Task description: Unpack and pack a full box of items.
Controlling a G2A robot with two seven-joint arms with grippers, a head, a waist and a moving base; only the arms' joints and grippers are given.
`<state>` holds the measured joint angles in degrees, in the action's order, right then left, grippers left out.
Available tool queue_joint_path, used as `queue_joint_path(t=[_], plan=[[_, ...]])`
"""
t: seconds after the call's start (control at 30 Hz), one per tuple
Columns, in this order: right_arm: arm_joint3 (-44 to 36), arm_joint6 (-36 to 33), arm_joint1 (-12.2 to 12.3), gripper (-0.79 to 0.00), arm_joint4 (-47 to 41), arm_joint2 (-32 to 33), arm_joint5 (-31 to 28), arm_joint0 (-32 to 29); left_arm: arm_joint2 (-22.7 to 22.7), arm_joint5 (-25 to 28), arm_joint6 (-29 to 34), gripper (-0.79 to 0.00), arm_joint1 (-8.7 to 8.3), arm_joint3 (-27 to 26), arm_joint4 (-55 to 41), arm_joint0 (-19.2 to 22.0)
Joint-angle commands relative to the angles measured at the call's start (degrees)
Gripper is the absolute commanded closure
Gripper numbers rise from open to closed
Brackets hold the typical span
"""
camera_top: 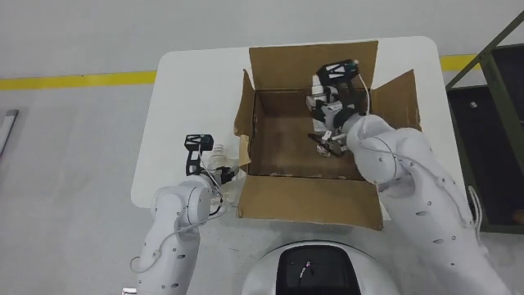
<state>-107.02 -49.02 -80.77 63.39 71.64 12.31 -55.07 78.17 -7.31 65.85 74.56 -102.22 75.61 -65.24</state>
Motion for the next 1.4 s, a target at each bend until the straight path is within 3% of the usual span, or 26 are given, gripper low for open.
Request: queue_joint_path(t=[0.0,0.33,0.6,0.9,1.17,1.37], plan=[[-5.33,1.81,0.50,0.000,-2.26,4.60,-2.49,-3.19,0.00,0.00,0.00,-0.785,0.00,0.00,0.00,0.00],[-19.56,5.50,2.02,0.000,-16.06,24.70,-7.08,-10.89,0.00,0.00,0.00,-0.785,0.00,0.00,0.00,0.00],[-21.47,-1.56,3.43,0.000,-6.75,33.67,-4.97,-16.16,0.00,0.00,0.00,-0.785,0.00,0.00,0.00,0.00],[-13.70,-12.94,4.43,0.000,4.42,30.12,-6.43,-22.53,0.00,0.00,0.00,-0.785,0.00,0.00,0.00,0.00],[-9.77,-14.72,4.66,0.000,6.73,26.21,-8.44,-28.27,0.00,0.00,0.00,-0.785,0.00,0.00,0.00,0.00],[-6.81,-14.42,4.90,0.000,8.37,24.51,-9.27,-28.29,0.00,0.00,0.00,-0.785,0.00,0.00,0.00,0.00]])
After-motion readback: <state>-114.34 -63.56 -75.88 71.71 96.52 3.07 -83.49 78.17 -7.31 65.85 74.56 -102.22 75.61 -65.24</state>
